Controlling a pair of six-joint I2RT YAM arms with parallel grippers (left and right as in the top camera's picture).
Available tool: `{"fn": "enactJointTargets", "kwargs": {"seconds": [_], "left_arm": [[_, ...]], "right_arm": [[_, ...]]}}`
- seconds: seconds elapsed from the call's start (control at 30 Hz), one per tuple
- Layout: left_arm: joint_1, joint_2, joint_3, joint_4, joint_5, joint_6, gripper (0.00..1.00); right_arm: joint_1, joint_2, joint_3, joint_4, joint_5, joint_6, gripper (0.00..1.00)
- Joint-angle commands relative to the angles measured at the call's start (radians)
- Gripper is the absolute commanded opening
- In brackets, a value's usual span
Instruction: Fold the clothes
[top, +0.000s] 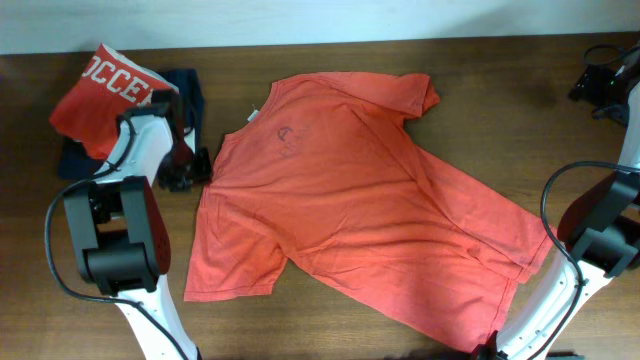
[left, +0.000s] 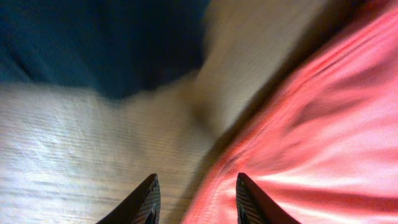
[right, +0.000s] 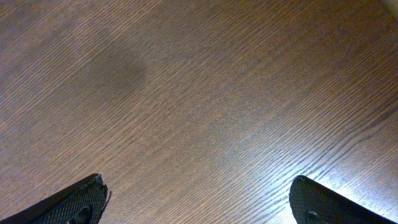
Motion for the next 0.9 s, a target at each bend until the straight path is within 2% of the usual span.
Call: {"fn": "enactJointTargets", "kwargs": {"seconds": [0.0, 0.1, 0.33, 0.63, 0.87], "left_arm": [[-0.013, -0.01, 0.165, -0.019, 0.151, 0.009, 0.4], [-0.047, -0.01, 0.264, -0.018, 0.238, 0.081, 0.4], [-0.225, -0.01, 0.463, -0.002, 0.232, 0.196, 0.39], [-0.481, 0.016, 0.481, 0.175, 0.004, 0.362, 0.4], [-0.591, 0.105, 0.481, 0.336, -0.026, 0.468, 0.42]], "right_arm": [[0.005, -0.015, 0.01, 0.0, 0.009, 0.004, 0.99], [0.005, -0.015, 0.01, 0.0, 0.009, 0.004, 0.99], [0.005, -0.015, 0.01, 0.0, 0.009, 0.004, 0.99], [0.005, -0.015, 0.01, 0.0, 0.009, 0.004, 0.99], [0.005, -0.015, 0.01, 0.0, 0.009, 0.005, 0.99]]}}
